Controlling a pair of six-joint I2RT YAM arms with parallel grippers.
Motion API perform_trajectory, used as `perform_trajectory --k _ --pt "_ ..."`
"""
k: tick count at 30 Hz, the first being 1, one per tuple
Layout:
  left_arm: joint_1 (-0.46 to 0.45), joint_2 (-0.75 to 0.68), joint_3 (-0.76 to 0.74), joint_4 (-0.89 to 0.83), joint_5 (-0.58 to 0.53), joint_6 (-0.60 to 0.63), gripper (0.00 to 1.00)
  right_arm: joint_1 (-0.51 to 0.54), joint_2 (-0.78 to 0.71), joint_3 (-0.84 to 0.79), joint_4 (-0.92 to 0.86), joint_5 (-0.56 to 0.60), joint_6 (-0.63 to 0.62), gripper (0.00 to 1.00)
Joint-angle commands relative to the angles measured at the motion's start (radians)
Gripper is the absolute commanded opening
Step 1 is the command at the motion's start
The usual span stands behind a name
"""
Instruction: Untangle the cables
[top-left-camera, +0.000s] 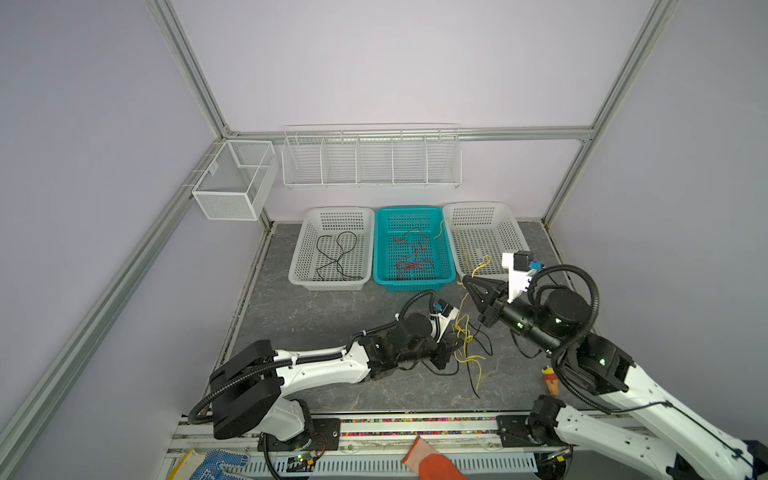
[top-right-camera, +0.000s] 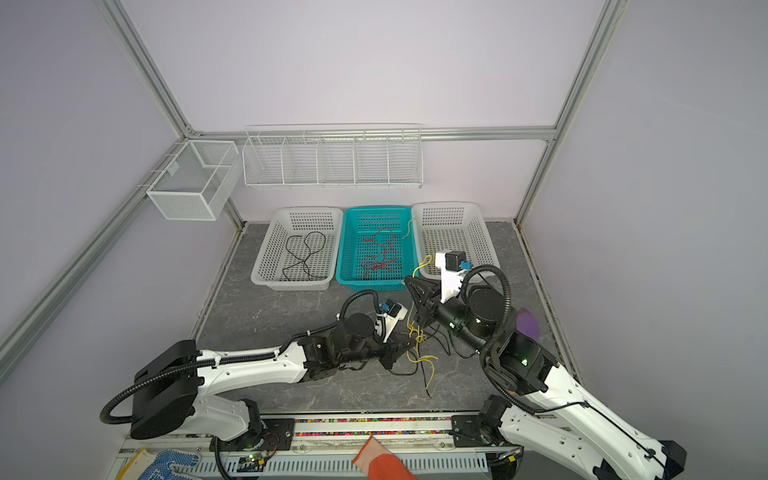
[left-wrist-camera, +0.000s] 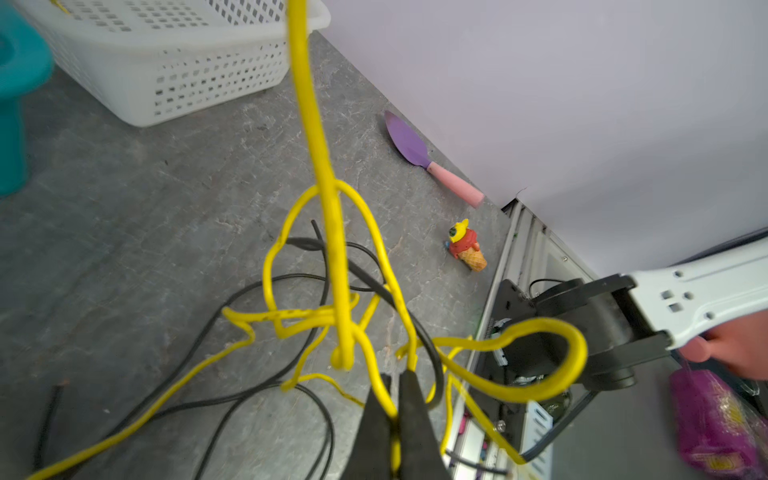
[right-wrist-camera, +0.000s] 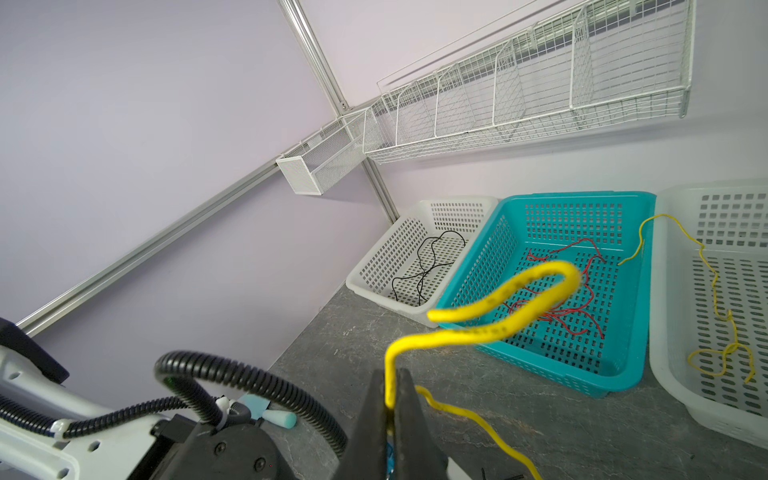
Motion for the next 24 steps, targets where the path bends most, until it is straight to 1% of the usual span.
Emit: perform_trajectory --k 1,2,4,7,11,13,18,21,22,24 --pt "-0.004 -0.048 0.008 -0.042 -0.023 0.024 0.00 -0.009 -0.021 0.010 0.008 0.060 -0.016 0.06" --pt "-0.004 -0.066 0.005 -0.058 -0.032 0.028 0.00 -0.009 -0.024 0.005 -0.001 0.090 -0.030 0.06" --pt "-0.002 -0.127 -0.013 -0.092 -0.041 0.034 0.00 -0.022 -0.029 -0.009 -0.038 0.193 -0.045 0.06" --pt "0.002 -0.232 -0.052 -0.149 -0.063 0.032 0.00 -0.073 -0.050 -0.025 -0.075 0.287 -0.065 0.06" --pt "0.021 -0.375 -0.107 -0.268 -0.132 0.022 0.00 -0.203 -0.069 -0.028 -0.139 0.324 -0.041 0.06" --pt "0.034 -0.459 -0.136 -0.323 -0.162 0.017 0.00 -0.285 -0.073 -0.025 -0.185 0.312 -0.007 0.06" --pt "0.108 -0.649 -0.172 -0.463 -0.168 -0.004 0.00 -0.487 -0.064 -0.026 -0.280 0.253 0.080 0.06" --pt "0.127 -0.727 -0.160 -0.558 -0.213 0.012 0.00 -0.604 -0.063 -0.048 -0.283 0.135 0.128 0.06" --pt "0.132 -0.745 -0.153 -0.584 -0.229 0.017 0.00 -0.633 -0.059 -0.051 -0.286 0.108 0.137 0.06" --pt "0.139 -0.776 -0.132 -0.636 -0.266 0.021 0.00 -0.660 -0.044 -0.052 -0.303 0.093 0.144 0.06"
